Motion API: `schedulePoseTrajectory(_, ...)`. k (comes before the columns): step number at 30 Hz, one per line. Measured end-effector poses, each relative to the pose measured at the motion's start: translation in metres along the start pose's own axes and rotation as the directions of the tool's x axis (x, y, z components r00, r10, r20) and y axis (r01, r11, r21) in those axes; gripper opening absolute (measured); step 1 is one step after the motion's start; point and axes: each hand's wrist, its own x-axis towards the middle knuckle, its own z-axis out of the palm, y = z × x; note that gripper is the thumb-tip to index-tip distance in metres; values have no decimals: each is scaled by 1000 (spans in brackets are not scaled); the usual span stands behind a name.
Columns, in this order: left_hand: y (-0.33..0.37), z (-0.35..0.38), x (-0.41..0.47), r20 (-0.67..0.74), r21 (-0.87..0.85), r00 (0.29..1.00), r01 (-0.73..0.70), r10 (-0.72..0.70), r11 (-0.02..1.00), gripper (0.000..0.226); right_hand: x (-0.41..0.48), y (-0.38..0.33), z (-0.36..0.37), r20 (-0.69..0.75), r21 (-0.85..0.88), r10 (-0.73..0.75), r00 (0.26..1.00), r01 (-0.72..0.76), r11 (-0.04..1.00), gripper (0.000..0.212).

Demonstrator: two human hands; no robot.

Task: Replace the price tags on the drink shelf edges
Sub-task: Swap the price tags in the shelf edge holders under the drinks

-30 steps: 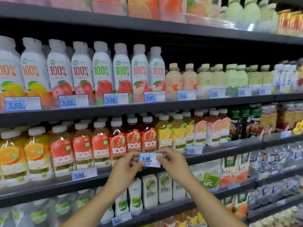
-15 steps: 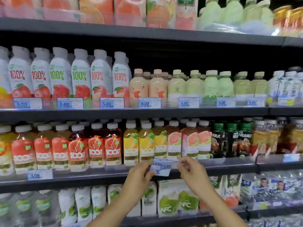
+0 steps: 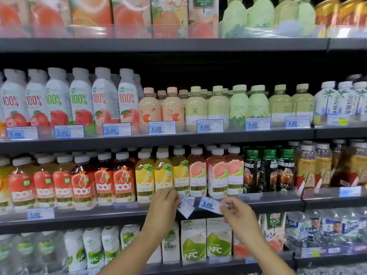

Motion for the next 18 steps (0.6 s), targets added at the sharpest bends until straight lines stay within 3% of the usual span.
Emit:
schedulePoseTrajectory(5,1,6,4,7,-30,996,91,-91,995,19,3,-3,-4,29,65,56,998,-58,996,11)
schedulePoseTrajectory(8,-4,7,3,-16,-42,1000,25,-25,999,24,5,-4,-5,42,63,68,997,-70,996,11)
schedulePoseTrajectory(13,-3,-12,-6,-92,-94,994,-60,52,994,11,9,-10,-1,35,89,83,996,-86,992,16)
schedulePoseTrajectory(18,-16,-20,-42,7,-55,994,-111,112,992,12,18,-7,11,31,150,127,991,-130,980,11)
